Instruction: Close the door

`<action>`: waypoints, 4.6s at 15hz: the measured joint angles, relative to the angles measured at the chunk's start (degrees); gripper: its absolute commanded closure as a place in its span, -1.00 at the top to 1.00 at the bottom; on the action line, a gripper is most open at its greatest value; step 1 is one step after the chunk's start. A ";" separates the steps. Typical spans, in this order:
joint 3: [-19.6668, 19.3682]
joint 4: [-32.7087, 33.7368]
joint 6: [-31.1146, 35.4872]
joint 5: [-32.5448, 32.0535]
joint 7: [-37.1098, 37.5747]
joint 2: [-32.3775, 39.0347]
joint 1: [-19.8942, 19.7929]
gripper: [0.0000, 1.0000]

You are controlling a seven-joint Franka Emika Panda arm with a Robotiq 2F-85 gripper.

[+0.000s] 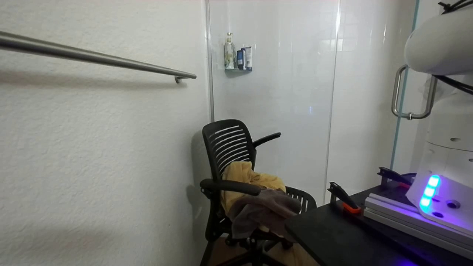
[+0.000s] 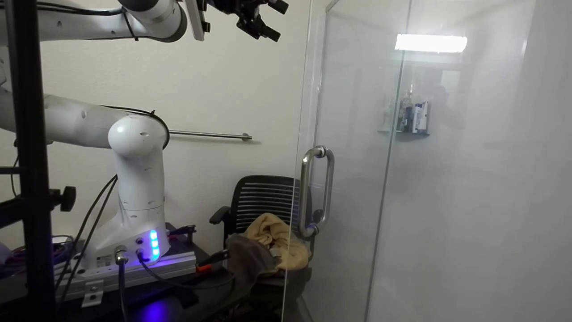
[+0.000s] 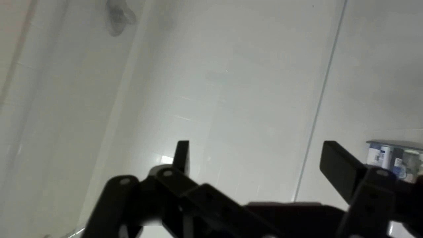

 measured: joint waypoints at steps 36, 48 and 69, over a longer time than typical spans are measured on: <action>29.43 14.67 22.05 7.12 19.13 46.20 -12.99 1.00; 6.40 26.38 5.05 33.95 -1.77 54.34 13.84 1.00; 13.42 17.37 31.34 7.87 15.03 60.91 -2.42 1.00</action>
